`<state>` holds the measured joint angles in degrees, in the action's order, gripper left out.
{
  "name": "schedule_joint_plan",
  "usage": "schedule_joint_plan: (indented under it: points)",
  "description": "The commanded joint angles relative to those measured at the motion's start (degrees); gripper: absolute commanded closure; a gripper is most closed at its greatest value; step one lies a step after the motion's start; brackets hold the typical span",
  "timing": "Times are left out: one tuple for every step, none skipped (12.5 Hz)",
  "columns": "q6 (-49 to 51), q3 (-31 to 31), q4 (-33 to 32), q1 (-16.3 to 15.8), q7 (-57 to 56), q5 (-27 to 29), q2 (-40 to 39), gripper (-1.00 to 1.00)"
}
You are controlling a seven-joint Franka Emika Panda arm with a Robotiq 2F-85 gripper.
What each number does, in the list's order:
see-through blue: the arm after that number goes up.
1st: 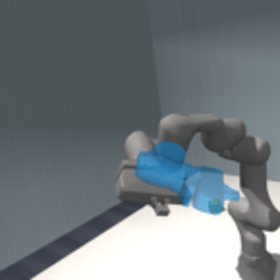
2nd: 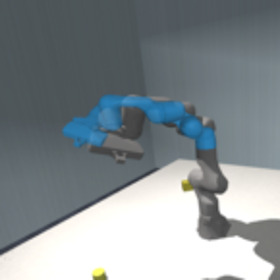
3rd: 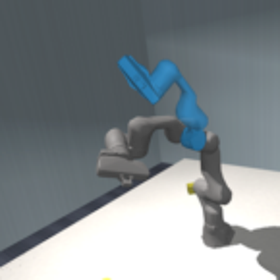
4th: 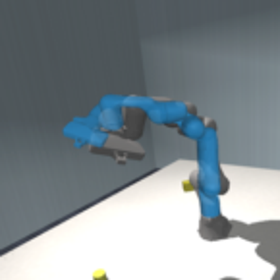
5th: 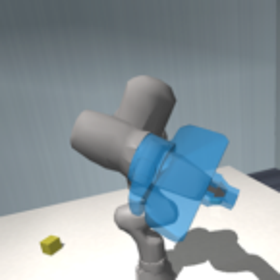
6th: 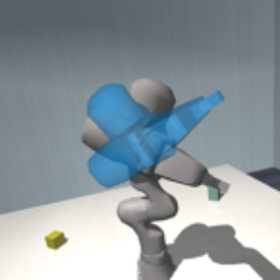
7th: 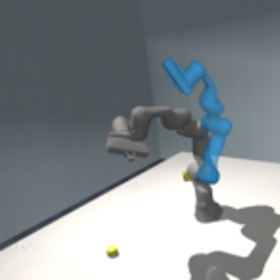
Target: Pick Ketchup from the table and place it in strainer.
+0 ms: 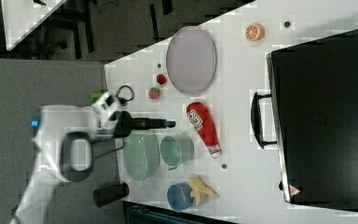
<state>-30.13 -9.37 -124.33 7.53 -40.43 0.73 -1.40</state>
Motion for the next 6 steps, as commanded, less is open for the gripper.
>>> schedule_joint_plan:
  points:
    - [-5.81, -1.03, -3.45, -0.54, -15.87, 0.09, -0.28, -1.00]
    - [-8.74, -1.04, -4.77, -0.54, -16.01, -0.07, -1.45, -1.00]
    - [-11.54, -1.16, -5.82, -0.54, -16.00, -0.07, -2.71, -1.00]
    - [-14.01, -1.36, -6.54, -0.54, -16.01, -0.07, -4.15, -1.00]
    - [-15.86, -1.55, -6.94, -0.56, -16.00, -0.07, -5.75, -1.00]
    - [-17.22, -1.63, -7.18, -0.65, -16.02, -0.07, -7.46, -1.00]
